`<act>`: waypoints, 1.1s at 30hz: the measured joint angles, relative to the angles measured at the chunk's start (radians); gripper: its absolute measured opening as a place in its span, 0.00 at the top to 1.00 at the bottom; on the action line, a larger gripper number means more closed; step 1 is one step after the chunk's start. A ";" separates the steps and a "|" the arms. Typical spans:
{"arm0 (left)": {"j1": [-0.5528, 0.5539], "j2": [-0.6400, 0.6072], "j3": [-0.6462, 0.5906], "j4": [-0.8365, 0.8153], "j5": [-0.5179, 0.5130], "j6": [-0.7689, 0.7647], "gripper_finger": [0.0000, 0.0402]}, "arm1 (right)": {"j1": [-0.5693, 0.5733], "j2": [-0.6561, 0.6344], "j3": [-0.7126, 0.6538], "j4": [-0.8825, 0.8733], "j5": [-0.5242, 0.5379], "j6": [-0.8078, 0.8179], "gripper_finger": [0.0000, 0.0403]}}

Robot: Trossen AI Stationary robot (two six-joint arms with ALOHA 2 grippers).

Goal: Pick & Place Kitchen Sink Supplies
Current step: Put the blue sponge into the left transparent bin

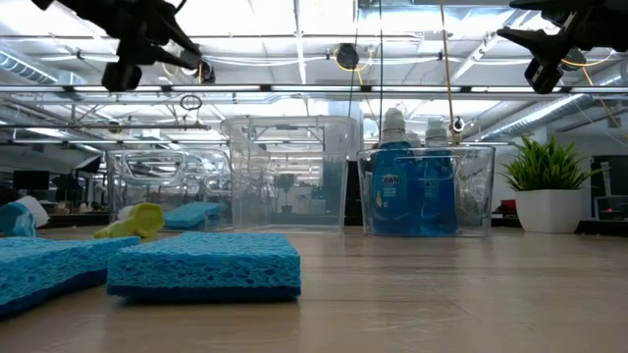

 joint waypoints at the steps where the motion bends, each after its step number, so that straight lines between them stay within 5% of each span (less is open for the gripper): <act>1: -0.030 0.002 0.000 0.001 -0.020 -0.019 0.80 | 0.000 0.000 0.000 0.000 0.000 0.000 0.65; 9: -0.263 0.047 0.001 0.087 -0.179 -0.150 0.98 | 0.000 0.000 0.000 0.000 0.000 0.000 0.65; 18: -0.443 0.217 0.154 -0.087 -0.339 -0.247 0.99 | 0.000 0.000 0.000 0.000 0.000 0.000 0.65; 26: -0.533 0.470 0.442 -0.457 -0.322 -0.380 0.99 | 0.000 0.000 0.000 0.000 0.000 0.000 0.65; 33: -0.603 0.645 0.566 -0.540 -0.256 -0.515 0.98 | 0.000 0.000 0.000 0.000 0.000 0.000 0.65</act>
